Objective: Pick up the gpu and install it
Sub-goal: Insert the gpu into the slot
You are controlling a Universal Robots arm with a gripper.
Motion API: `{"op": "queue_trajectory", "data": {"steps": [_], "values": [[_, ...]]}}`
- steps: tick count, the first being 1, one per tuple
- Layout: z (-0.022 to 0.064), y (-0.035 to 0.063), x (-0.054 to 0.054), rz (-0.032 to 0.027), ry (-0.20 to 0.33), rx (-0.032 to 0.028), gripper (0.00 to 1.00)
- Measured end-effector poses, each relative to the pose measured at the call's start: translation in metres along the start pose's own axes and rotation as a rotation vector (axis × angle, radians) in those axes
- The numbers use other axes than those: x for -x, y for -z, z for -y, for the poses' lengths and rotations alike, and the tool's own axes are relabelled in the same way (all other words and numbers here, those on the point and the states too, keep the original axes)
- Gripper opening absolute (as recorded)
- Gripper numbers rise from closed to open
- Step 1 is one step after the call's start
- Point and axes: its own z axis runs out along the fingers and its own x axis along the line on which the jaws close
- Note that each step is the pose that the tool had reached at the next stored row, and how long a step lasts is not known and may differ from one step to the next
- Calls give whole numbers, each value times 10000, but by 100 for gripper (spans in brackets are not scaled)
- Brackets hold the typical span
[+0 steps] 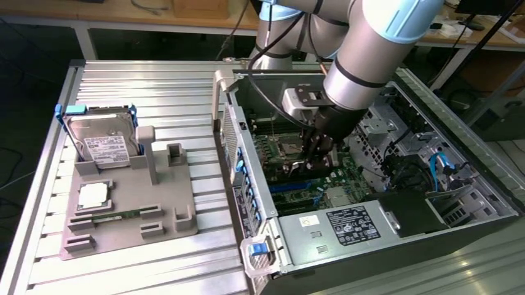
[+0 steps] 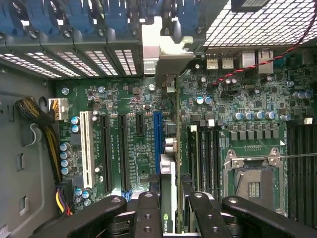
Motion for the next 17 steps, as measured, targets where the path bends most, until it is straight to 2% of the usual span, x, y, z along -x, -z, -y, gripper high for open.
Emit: {"op": "queue_trajectory", "data": {"steps": [17], "values": [[-6,-10,-114,4,-1,-2,27]]}}
